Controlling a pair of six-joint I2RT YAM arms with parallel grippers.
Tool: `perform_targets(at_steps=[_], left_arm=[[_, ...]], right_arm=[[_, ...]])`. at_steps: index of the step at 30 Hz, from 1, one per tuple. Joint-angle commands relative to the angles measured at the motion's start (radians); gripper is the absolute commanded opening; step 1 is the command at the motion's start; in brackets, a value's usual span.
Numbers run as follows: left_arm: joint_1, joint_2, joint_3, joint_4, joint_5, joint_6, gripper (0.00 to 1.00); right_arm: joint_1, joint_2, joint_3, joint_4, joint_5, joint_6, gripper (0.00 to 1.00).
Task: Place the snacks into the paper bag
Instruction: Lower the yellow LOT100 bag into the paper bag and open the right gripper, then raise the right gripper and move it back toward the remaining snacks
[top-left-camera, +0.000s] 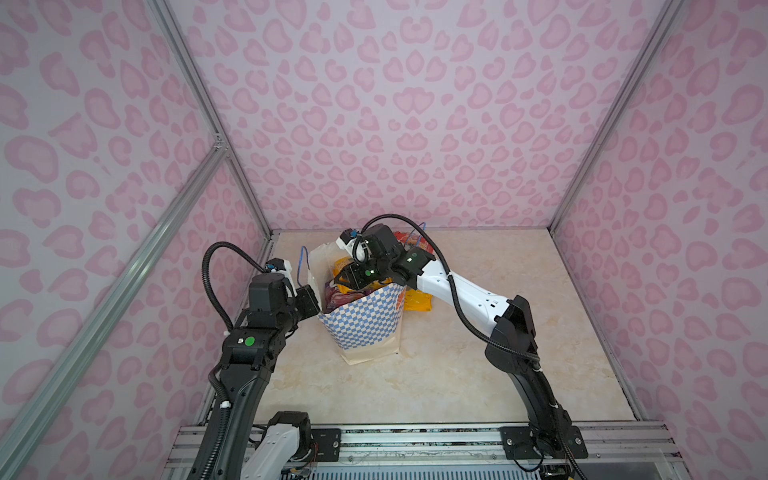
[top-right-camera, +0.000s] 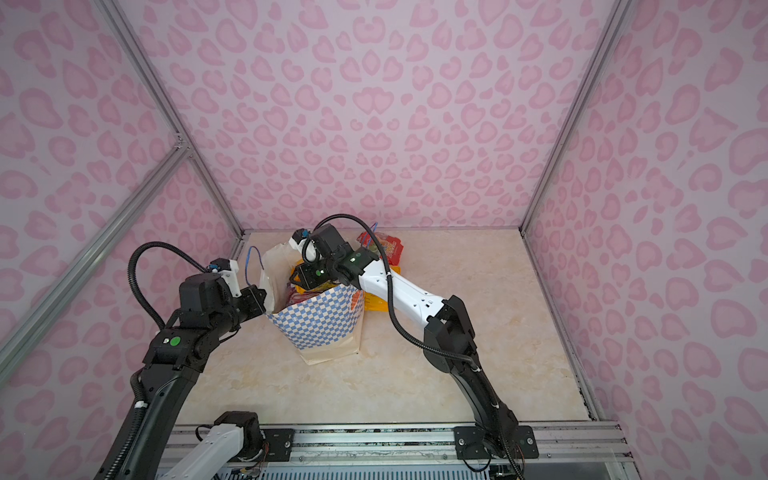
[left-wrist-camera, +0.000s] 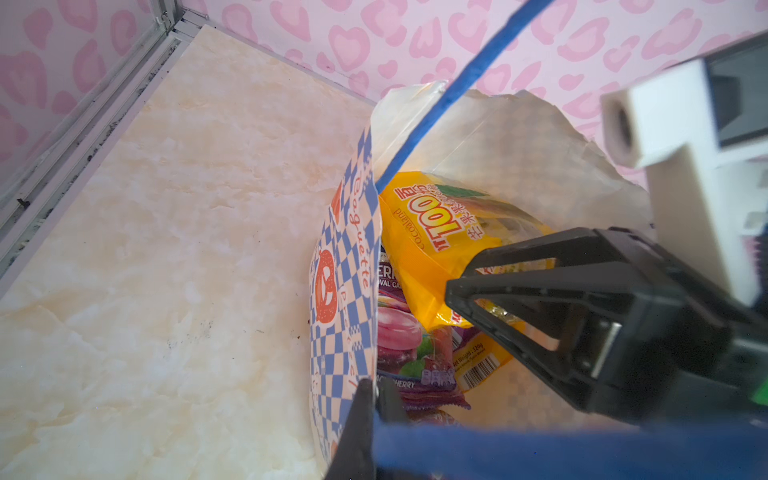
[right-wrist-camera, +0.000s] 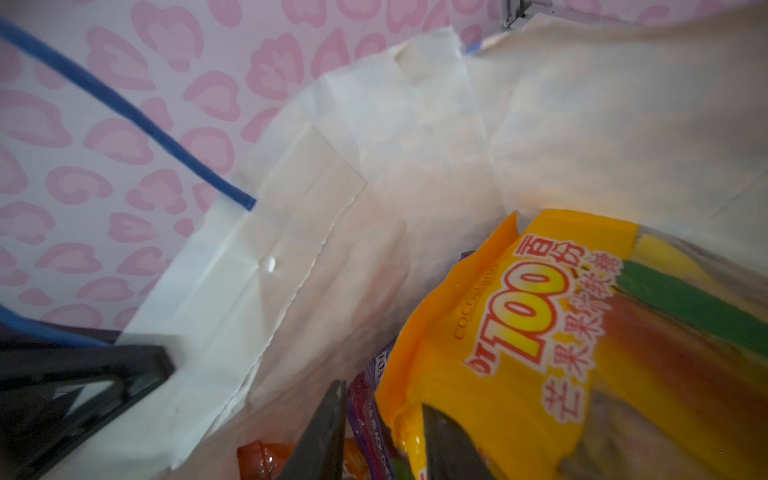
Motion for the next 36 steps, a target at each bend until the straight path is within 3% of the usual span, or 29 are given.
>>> perform_targets(at_steps=[1, 8, 16, 19, 28, 32, 36], left_arm=[[0.001, -0.001, 0.003, 0.034, -0.003, 0.005, 0.08], [0.001, 0.000, 0.003, 0.032, -0.004, 0.005, 0.08], [0.001, 0.002, 0.003, 0.032, -0.006, 0.005, 0.08], [0.001, 0.003, 0.003, 0.031, -0.003, 0.004, 0.08], [0.001, 0.002, 0.003, 0.032, 0.001, 0.002, 0.08], [0.001, 0.005, 0.003, 0.032, 0.001, 0.001, 0.08], [0.001, 0.003, 0.002, 0.033, 0.003, 0.000, 0.08]], right_arm=[[0.008, -0.017, 0.021, -0.011, 0.023, -0.012, 0.50], [0.020, -0.063, 0.090, -0.065, 0.062, -0.041, 0.65], [0.037, -0.210, 0.038, -0.080, 0.141, -0.095, 0.84], [0.037, -0.303, -0.051, -0.052, 0.187, -0.107, 0.96], [-0.031, -0.614, -0.416, 0.048, 0.298, -0.074, 0.98], [-0.119, -0.770, -0.634, 0.133, 0.298, -0.009, 0.98], [-0.268, -0.904, -0.905, 0.275, 0.229, 0.132, 0.98]])
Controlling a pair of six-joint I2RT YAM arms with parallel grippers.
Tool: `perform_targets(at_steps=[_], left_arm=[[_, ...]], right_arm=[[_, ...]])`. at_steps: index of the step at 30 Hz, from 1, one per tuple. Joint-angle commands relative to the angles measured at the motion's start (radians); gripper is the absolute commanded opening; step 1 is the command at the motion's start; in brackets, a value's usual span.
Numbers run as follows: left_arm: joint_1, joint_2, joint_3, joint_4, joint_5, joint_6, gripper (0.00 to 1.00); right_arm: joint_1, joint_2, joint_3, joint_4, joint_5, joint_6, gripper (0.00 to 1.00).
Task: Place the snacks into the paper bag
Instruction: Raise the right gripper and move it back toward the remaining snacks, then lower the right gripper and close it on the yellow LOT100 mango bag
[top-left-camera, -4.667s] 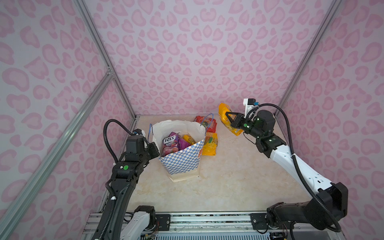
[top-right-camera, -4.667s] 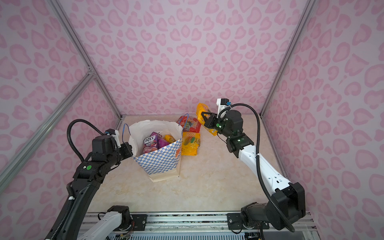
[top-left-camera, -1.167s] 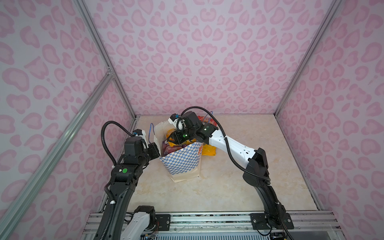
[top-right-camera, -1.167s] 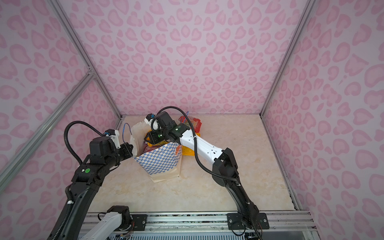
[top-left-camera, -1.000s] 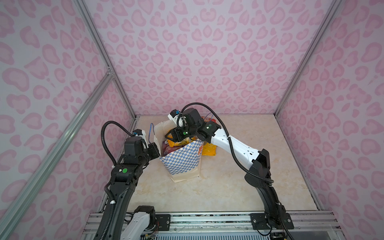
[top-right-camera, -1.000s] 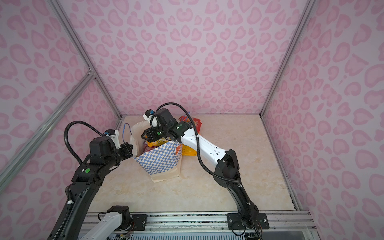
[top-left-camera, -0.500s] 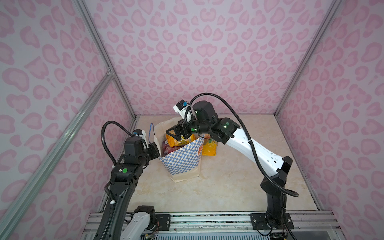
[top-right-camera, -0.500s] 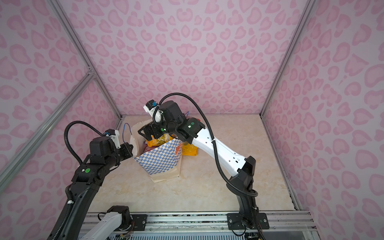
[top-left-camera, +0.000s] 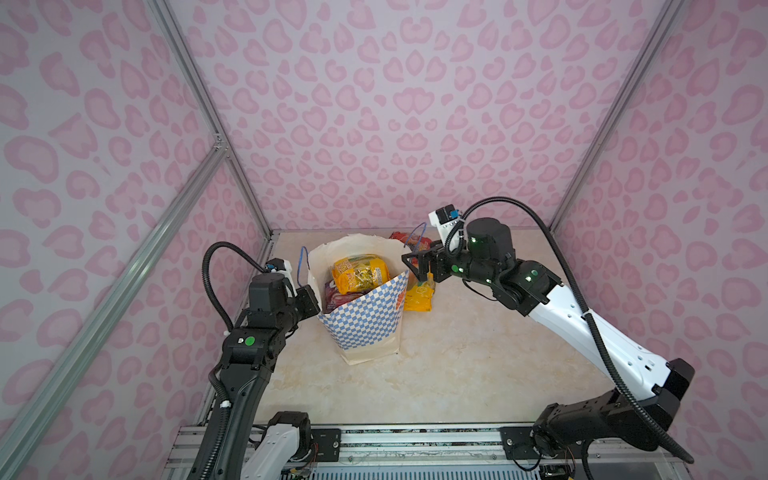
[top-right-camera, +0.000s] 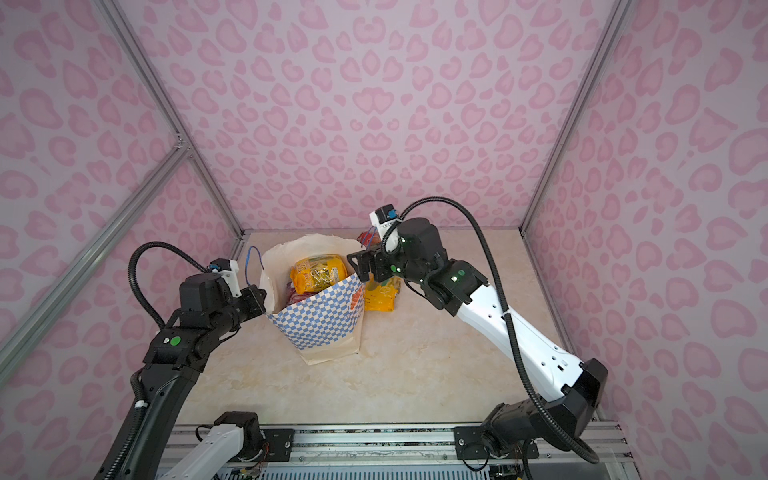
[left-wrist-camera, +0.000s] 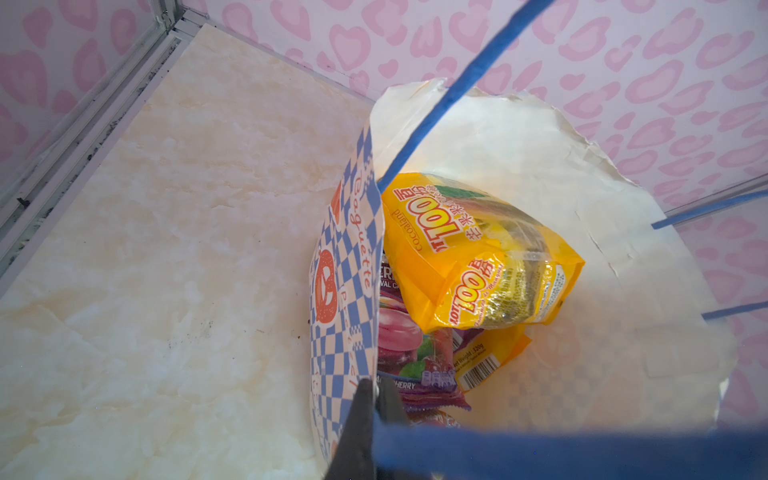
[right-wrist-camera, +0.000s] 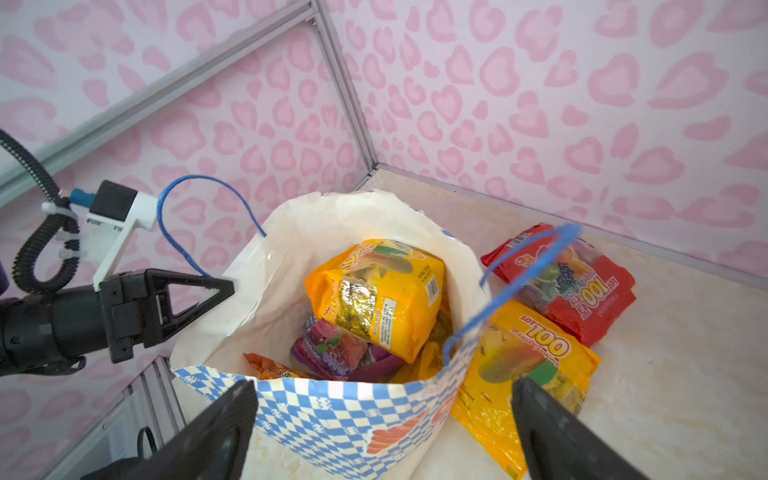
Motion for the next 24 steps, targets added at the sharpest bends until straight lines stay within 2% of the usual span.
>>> perform_targets(at_steps=[1, 6, 9, 13, 16, 24], left_arm=[[0.001, 0.000, 0.002, 0.032, 0.003, 0.000, 0.08], [0.001, 0.006, 0.002, 0.034, 0.009, 0.000, 0.08], [0.001, 0.008, 0.002, 0.034, 0.009, -0.001, 0.08], [0.001, 0.008, 0.002, 0.034, 0.006, 0.000, 0.08], [0.001, 0.008, 0.002, 0.034, 0.005, 0.001, 0.08], [0.001, 0.008, 0.002, 0.033, 0.001, 0.002, 0.08]], right_arm=[[-0.097, -0.069, -0.163, 0.154, -0.047, 0.151, 0.97], [-0.309, -0.116, -0.407, 0.315, -0.151, 0.325, 0.95], [-0.378, -0.088, -0.518, 0.413, -0.201, 0.379, 0.94], [-0.376, 0.012, -0.594, 0.521, -0.247, 0.422, 0.93], [-0.357, 0.108, -0.648, 0.679, -0.303, 0.498, 0.92], [-0.274, 0.297, -0.670, 0.890, -0.342, 0.583, 0.90]])
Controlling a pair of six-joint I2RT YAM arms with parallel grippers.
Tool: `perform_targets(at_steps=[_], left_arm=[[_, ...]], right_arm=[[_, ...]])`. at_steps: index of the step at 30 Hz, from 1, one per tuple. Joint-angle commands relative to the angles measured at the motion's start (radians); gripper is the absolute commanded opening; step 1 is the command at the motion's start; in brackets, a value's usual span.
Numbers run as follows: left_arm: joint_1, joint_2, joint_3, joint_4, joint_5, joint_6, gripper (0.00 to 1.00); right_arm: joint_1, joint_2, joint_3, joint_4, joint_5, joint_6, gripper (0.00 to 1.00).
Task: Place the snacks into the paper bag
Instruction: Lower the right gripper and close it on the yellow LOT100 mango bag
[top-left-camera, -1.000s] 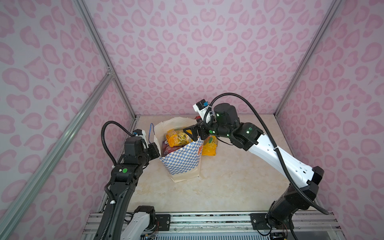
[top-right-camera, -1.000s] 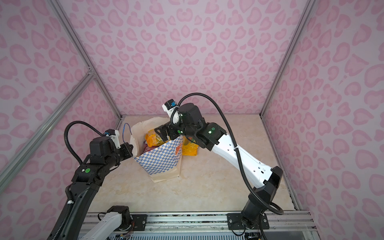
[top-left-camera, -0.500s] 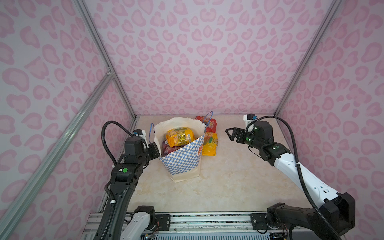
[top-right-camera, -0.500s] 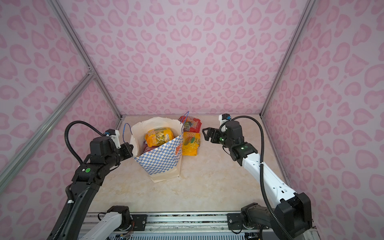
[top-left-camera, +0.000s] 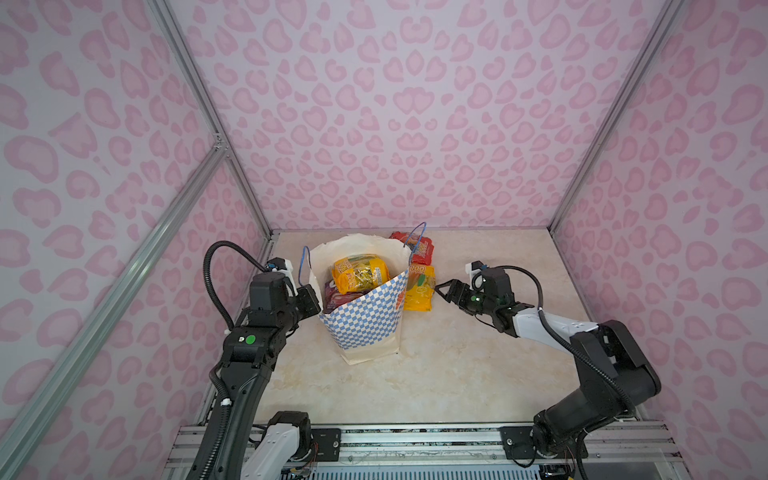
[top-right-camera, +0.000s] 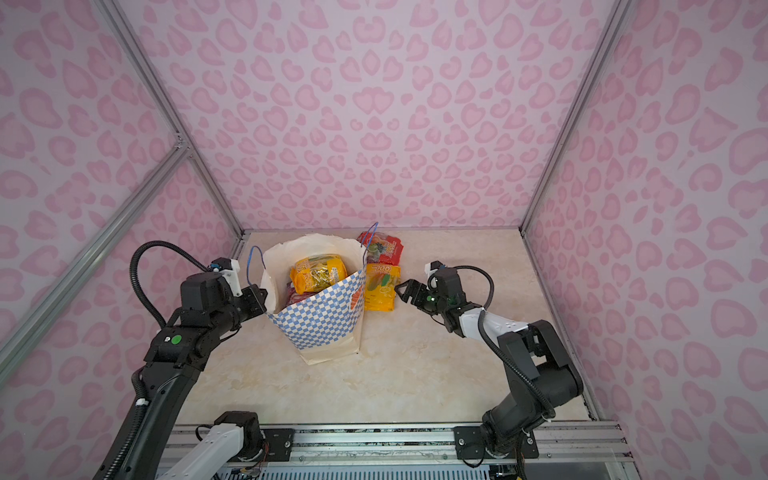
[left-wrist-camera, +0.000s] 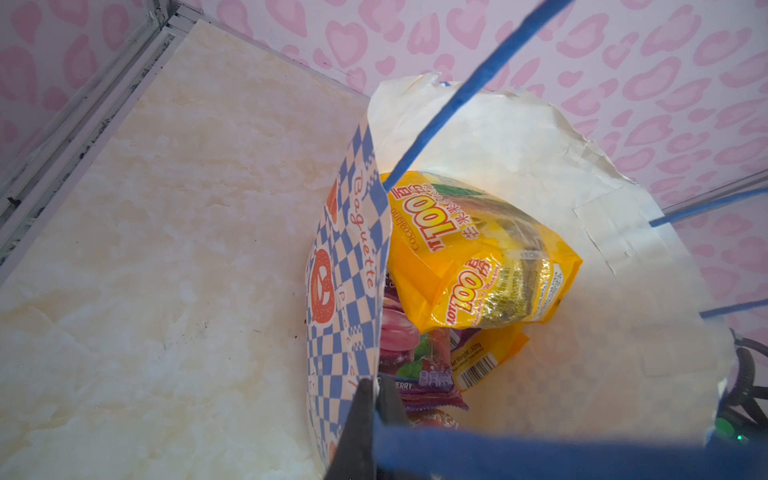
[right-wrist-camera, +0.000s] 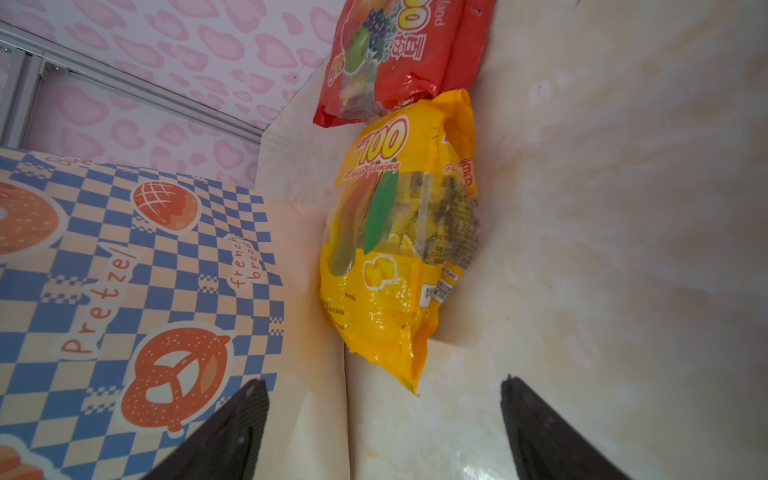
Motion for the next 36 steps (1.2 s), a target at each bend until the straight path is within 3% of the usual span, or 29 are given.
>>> perform_targets(at_steps=[1, 7, 21, 36], left_arm=[[0.001, 0.000, 0.002, 0.028, -0.004, 0.002, 0.08], [0.001, -0.005, 0.002, 0.027, -0.005, 0.002, 0.08], [0.001, -0.008, 0.002, 0.027, -0.005, 0.002, 0.08], [0.001, -0.006, 0.001, 0.026, -0.006, 0.002, 0.08]], right_arm=[[0.017, 0.063, -0.017, 0.185, -0.050, 0.090, 0.90], [0.048, 0.164, -0.032, 0.354, -0.079, 0.190, 0.89], [0.107, 0.322, 0.000, 0.508, -0.064, 0.307, 0.78], [0.104, 0.430, 0.049, 0.526, -0.016, 0.345, 0.68]])
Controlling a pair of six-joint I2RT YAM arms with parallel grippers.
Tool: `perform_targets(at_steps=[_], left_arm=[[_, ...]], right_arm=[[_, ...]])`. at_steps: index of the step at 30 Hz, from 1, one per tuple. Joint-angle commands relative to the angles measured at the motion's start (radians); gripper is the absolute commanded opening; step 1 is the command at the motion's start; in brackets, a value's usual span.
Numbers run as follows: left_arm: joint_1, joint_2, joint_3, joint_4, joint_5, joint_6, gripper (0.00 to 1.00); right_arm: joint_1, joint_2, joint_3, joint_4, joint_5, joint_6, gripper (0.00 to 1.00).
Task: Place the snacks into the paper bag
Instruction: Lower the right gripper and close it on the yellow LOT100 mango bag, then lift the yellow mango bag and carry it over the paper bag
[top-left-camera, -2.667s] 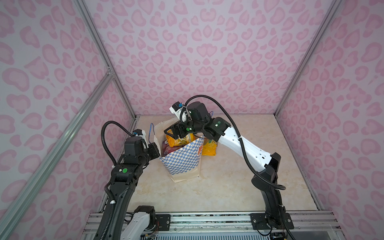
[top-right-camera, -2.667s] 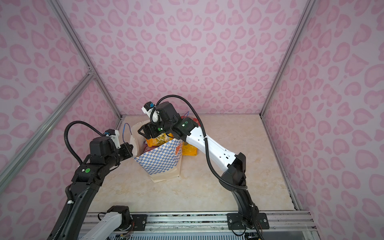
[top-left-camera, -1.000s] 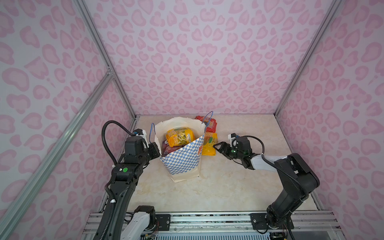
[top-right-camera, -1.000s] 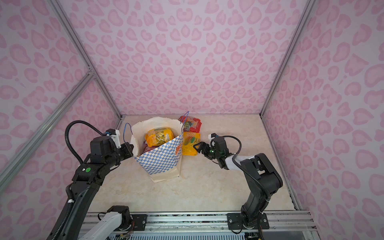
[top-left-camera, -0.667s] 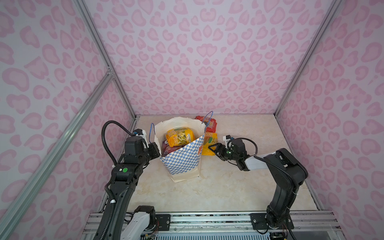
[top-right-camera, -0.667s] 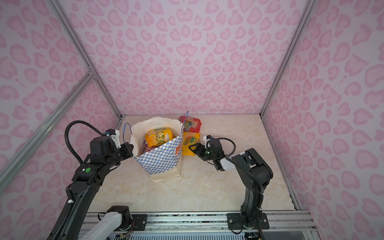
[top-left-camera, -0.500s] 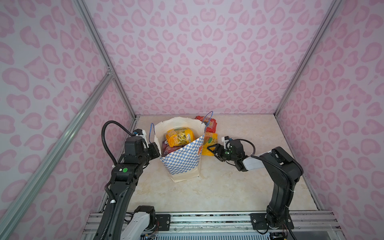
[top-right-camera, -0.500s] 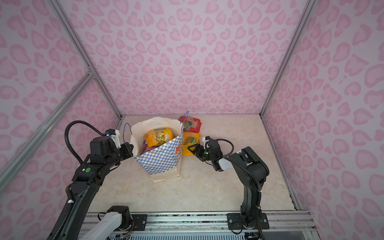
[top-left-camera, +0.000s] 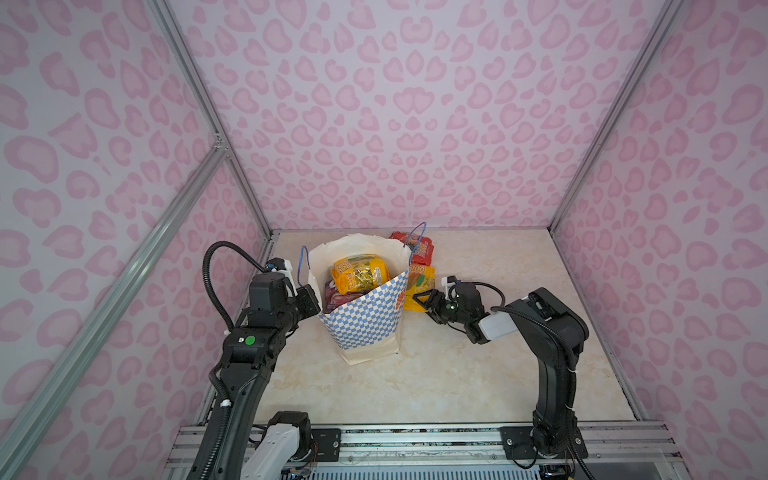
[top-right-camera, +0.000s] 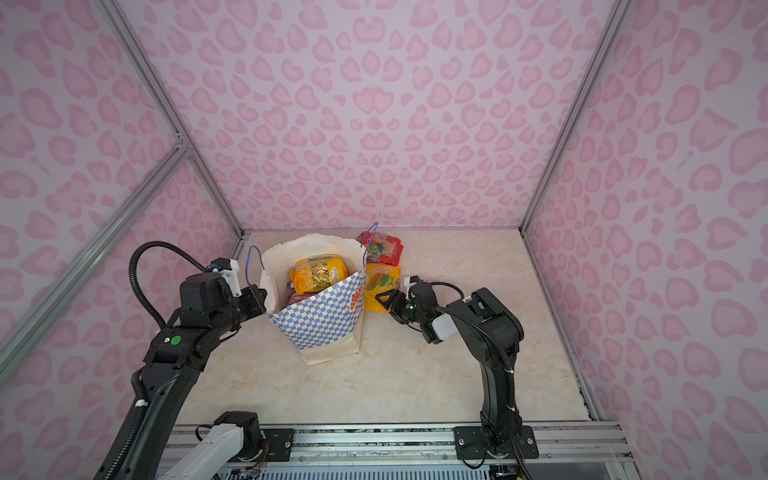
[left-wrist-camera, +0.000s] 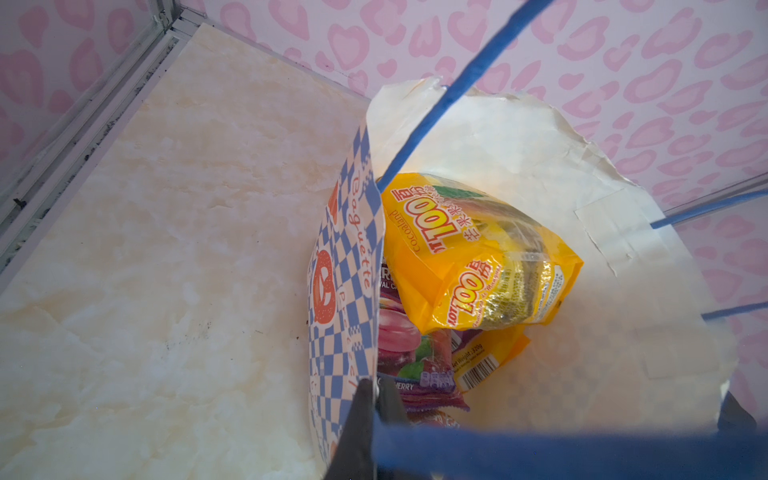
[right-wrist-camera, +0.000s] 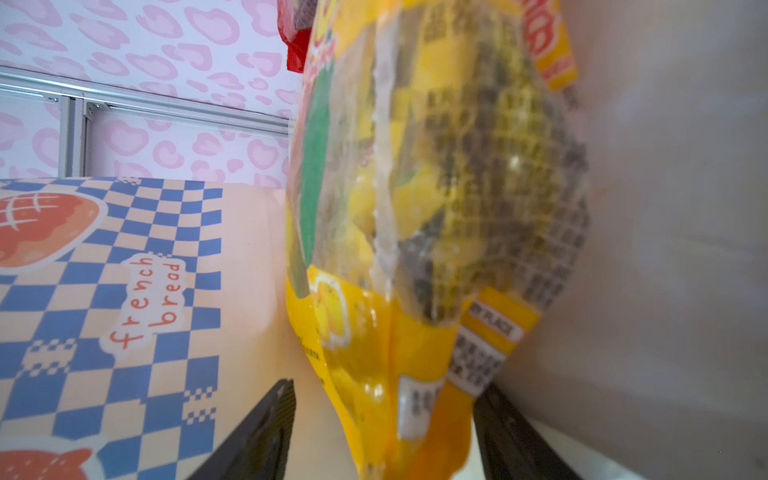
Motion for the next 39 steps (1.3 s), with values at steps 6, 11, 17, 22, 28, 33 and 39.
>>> perform_targets(at_steps=[6, 11, 17, 22, 28, 33, 39], left_arm=[[0.001, -0.004, 0.002, 0.027, -0.005, 0.002, 0.08], [0.001, -0.005, 0.002, 0.027, -0.004, 0.002, 0.08], [0.001, -0.005, 0.001, 0.027, -0.004, 0.002, 0.08], [0.001, -0.007, 0.000, 0.026, -0.003, 0.002, 0.08], [0.001, -0.006, 0.000, 0.026, -0.003, 0.002, 0.08], [0.001, -0.006, 0.000, 0.027, -0.004, 0.002, 0.08], [0.001, -0.003, 0.001, 0.027, -0.002, 0.002, 0.08]], right_arm=[[-0.005, 0.056, 0.040, 0.047, 0.012, 0.027, 0.58], [-0.007, 0.067, 0.032, 0.095, 0.006, 0.045, 0.46], [-0.009, 0.032, 0.023, 0.075, 0.007, 0.009, 0.33], [-0.012, -0.002, 0.024, 0.058, -0.006, -0.022, 0.21], [-0.024, -0.044, 0.015, 0.054, -0.017, -0.038, 0.07], [-0.043, -0.115, -0.005, 0.023, -0.026, -0.058, 0.00], [-0.049, -0.282, -0.001, -0.190, -0.001, -0.182, 0.00]])
